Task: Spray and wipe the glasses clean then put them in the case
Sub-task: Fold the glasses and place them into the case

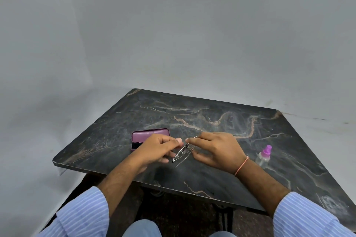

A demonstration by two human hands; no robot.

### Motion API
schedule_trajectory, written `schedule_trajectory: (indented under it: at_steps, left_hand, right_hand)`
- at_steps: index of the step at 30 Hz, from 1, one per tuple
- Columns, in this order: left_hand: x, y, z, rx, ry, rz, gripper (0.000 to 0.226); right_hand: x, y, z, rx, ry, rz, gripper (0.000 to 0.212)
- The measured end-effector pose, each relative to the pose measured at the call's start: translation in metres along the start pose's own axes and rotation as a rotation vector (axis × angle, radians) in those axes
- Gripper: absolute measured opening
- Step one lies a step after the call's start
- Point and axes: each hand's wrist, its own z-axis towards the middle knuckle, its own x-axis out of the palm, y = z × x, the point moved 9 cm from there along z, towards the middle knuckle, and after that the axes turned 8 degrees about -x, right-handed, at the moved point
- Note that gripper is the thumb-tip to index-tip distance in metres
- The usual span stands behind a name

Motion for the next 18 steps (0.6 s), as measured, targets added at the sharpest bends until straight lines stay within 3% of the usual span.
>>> schedule_trajectory:
  at_steps: [6,10,13,18]
  left_hand:
    - [0.000,0.011,-0.010,-0.091,0.143,-0.193,0.024]
    - [-0.005,0.017,-0.014,-0.107,0.134,-0.303,0.017]
    - [-0.010,0.019,-0.017,-0.098,0.083,-0.377,0.017]
    - [-0.024,0.025,-0.017,-0.069,-0.084,-0.453,0.017]
  right_hand:
    - [0.007,0.008,0.011,-0.015,-0.025,0.071,0.035]
    - [0.011,0.014,0.016,0.005,-0.054,0.128,0.039]
    - [0.018,0.013,0.018,0.120,-0.060,0.243,0.043]
    - [0.040,0.008,0.019,0.475,0.028,0.605,0.048]
